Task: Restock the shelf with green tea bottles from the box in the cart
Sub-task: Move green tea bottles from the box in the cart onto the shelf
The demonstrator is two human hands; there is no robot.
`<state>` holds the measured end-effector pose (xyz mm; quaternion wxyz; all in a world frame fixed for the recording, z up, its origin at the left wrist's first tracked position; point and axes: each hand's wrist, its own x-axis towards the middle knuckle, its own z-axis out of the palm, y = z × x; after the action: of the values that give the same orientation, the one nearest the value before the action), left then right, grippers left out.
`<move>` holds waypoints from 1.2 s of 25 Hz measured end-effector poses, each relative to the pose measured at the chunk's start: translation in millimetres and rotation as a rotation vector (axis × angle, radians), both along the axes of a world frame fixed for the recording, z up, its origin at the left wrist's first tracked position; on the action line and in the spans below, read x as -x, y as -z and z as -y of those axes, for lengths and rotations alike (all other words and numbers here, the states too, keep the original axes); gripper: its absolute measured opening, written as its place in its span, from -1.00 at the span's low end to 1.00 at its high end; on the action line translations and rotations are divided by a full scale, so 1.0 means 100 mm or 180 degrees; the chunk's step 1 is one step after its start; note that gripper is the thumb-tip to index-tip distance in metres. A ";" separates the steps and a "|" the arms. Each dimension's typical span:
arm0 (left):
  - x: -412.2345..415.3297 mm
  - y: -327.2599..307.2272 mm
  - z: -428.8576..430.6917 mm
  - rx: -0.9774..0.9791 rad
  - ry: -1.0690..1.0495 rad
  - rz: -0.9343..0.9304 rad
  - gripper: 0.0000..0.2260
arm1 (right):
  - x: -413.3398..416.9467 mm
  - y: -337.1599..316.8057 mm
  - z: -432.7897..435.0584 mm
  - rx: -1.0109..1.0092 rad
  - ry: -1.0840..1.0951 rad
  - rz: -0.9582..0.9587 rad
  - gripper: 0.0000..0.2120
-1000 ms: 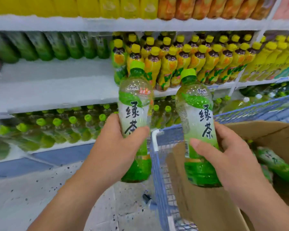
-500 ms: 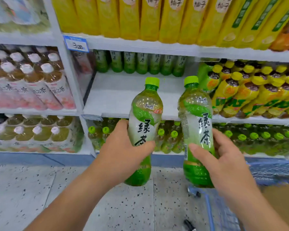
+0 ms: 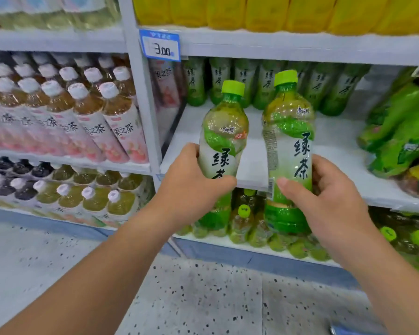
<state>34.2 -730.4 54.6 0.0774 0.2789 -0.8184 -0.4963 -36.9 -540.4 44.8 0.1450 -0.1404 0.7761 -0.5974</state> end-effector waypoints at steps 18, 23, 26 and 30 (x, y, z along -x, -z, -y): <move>0.98 1.11 1.08 0.0277 -0.0349 -0.1826 -0.59 | 1.03 1.23 1.32 0.0603 -0.0142 -0.1268 -0.52; 0.98 1.15 1.11 0.0458 -0.0295 -0.1902 -0.67 | 1.07 1.26 1.24 0.0423 -0.0605 -0.1316 -0.50; 0.96 1.19 1.12 0.0596 -0.0205 -0.1724 -0.63 | 1.15 1.29 1.13 -0.0269 -0.0729 -0.1589 -0.52; 0.94 1.28 1.19 0.1090 -0.0192 -0.1205 -0.54 | 1.16 1.30 1.00 -0.0857 -0.0696 -0.2012 -0.59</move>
<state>-60.2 -849.2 -73.6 0.2902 0.1881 -0.8528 -0.3913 -152.7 -640.8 -85.5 -0.0219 -0.3800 0.8347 -0.3979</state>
